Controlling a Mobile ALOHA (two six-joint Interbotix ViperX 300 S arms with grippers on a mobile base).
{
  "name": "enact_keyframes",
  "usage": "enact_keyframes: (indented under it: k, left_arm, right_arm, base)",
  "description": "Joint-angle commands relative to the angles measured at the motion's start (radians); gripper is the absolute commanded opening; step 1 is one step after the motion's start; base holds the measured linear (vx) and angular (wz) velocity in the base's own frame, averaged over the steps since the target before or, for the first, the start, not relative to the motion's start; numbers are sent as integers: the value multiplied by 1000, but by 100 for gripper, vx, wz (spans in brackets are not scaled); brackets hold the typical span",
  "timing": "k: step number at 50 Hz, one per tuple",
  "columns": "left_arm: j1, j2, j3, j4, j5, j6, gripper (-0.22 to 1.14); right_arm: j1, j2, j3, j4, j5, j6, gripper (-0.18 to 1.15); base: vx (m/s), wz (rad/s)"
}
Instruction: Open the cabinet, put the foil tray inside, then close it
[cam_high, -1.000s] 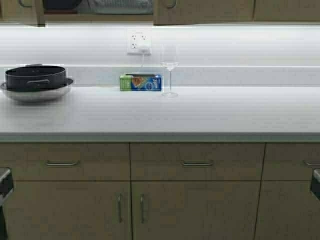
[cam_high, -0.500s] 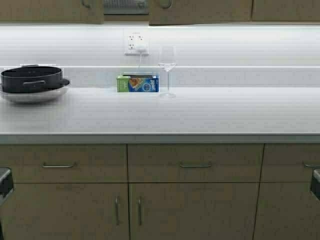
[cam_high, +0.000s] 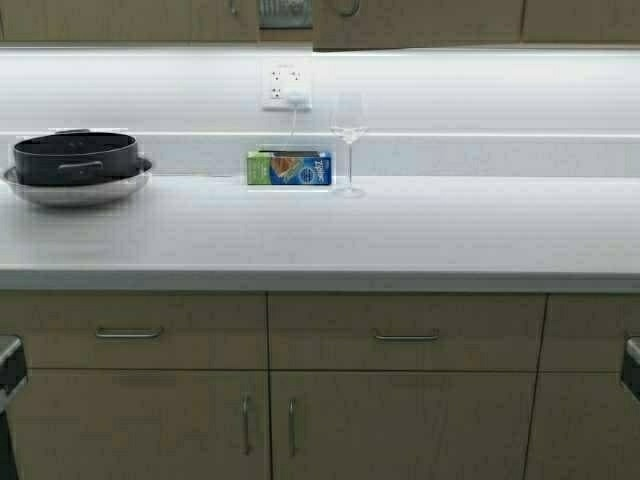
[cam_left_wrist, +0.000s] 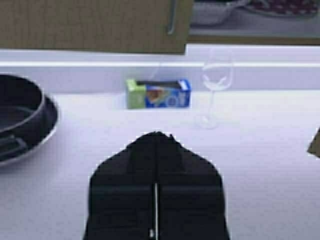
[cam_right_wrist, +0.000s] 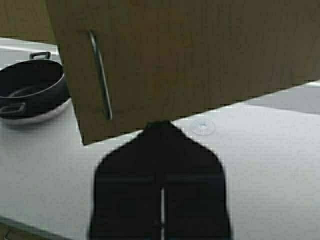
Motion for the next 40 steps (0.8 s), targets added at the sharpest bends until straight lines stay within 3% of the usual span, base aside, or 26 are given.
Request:
enact_keyframes:
  k: [1, 14, 24, 31, 40]
  left_arm:
    - [-3, -11, -6, 0, -28, 0, 4]
    - [-3, 11, -2, 0, -44, 0, 4]
    - [-3, 25, 3, 0, -46, 0, 4]
    - [-3, 32, 6, 0, -54, 0, 4]
    - [-3, 18, 23, 0, -60, -2, 4]
  right_arm:
    - [6, 71, -114, 3, -8, 0, 7]
    - [72, 356, -437, 3, 3, 0, 7]
    - [144, 489, -595, 3, 71, -2, 7]
    - [161, 502, -606, 3, 149, 0, 7]
    - [163, 350, -462, 3, 178, -2, 7]
  base:
    - [4, 4]
    - [4, 4]
    - [3, 5]
    - [3, 5]
    - [3, 4]
